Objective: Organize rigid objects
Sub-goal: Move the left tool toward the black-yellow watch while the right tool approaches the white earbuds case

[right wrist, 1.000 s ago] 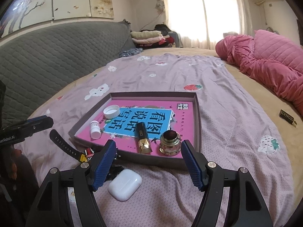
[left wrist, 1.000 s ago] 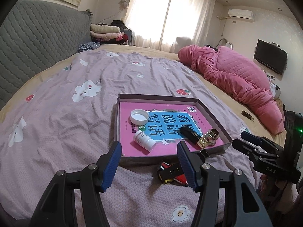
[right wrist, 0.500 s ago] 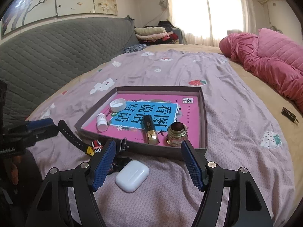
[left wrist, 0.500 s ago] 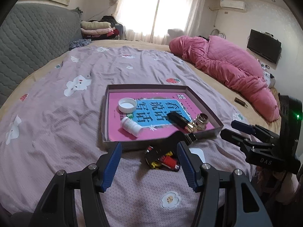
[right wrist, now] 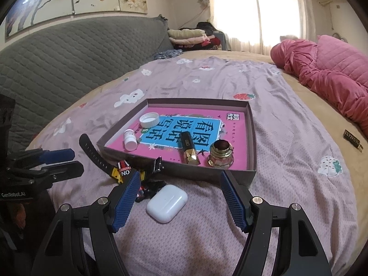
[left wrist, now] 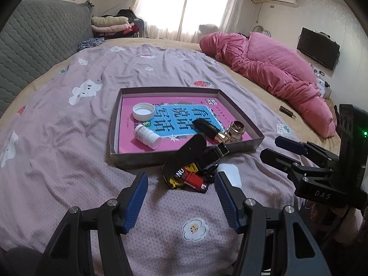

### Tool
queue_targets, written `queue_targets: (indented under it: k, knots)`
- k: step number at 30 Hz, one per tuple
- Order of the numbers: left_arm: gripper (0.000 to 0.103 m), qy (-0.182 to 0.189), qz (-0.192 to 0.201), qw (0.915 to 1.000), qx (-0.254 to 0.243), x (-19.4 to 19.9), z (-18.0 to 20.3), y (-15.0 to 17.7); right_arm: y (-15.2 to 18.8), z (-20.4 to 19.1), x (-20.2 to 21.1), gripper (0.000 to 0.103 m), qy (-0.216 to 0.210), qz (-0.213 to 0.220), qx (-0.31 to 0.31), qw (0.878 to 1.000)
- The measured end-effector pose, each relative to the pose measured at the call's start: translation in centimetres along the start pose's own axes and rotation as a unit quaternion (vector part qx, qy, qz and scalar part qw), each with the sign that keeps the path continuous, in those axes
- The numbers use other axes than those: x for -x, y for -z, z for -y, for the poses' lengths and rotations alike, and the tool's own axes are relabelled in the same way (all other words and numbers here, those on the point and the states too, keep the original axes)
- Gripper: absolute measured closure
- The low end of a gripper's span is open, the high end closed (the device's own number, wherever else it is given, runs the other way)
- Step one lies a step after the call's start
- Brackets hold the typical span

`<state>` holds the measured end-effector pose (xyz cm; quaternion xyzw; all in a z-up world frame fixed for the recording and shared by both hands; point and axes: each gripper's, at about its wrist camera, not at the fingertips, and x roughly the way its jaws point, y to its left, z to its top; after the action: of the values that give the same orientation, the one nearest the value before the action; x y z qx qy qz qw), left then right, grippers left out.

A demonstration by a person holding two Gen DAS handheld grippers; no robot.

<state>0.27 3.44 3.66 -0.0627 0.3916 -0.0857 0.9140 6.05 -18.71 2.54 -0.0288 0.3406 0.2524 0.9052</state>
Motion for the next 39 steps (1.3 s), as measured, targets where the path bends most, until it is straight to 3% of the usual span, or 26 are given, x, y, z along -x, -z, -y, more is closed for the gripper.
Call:
queue_targets:
  k: [8,23,28,33,39]
  knots:
    - [0.043,-0.015,-0.030,0.9994,0.004,-1.5,-0.3,0.6,0.7,-0.4,-0.5,0.030,-0.006,-0.017,0.003,1.000]
    - [0.043,-0.010,-0.079,0.9964,0.030,-4.7,-1.3,1.5,0.9,0.0,-1.6,0.030,-0.015,-0.034,-0.018,0.999]
    - [0.055,-0.006,-0.102,0.9942,0.033,-6.4,-1.5,1.8,0.9,0.2,-1.9,0.030,-0.016,-0.038,-0.027,0.999]
    - [0.057,-0.024,-0.110,0.9936,0.007,-7.9,-1.3,1.6,0.9,0.6,-2.2,0.030,-0.019,-0.041,-0.038,0.998]
    - [0.057,-0.015,-0.116,0.9930,-0.015,-9.3,-1.5,1.1,1.0,1.1,-2.5,0.030,-0.023,-0.044,-0.055,0.997]
